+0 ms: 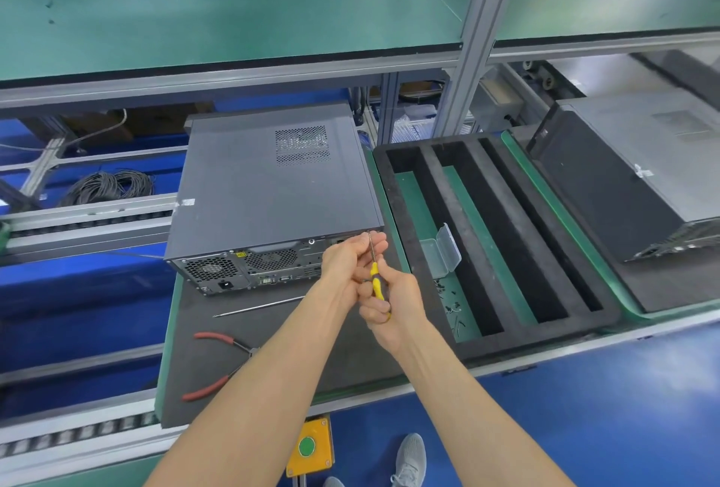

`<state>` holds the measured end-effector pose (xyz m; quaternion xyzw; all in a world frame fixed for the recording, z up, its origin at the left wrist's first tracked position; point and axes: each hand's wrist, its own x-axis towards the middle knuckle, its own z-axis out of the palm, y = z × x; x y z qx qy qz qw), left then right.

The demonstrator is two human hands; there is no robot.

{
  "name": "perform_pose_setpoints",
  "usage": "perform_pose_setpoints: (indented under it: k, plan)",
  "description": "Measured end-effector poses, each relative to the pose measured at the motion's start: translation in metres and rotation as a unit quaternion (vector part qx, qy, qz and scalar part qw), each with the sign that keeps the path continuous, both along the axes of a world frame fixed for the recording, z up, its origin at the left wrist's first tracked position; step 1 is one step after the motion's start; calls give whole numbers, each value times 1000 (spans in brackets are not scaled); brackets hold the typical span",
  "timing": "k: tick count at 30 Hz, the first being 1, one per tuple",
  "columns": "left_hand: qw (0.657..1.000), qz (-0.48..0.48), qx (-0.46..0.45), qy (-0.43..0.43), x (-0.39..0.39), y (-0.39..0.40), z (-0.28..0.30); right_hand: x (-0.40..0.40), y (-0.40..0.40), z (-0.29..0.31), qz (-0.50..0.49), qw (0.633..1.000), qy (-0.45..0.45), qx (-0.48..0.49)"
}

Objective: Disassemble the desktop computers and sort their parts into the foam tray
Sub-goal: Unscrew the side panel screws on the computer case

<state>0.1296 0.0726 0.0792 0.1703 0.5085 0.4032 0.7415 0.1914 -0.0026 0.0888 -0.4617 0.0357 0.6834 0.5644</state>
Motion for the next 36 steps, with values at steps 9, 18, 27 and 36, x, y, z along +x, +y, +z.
perform_pose_setpoints:
  k: [9, 18, 27, 36]
  plan:
    - [1000, -24, 1, -14, -3, 2, 0, -8, -4, -5, 59, 839, -538, -54]
    - [999, -30, 4, -22, -3, 2, 0, -1, -9, -10, 134, 571, -809, -18]
    - [999, -30, -7, -15, -4, 5, -1, -2, 0, 1, 51, 929, -364, -32]
    - [999, -31, -11, -15, -5, 4, 4, -7, 3, -3, -24, 971, -230, -60]
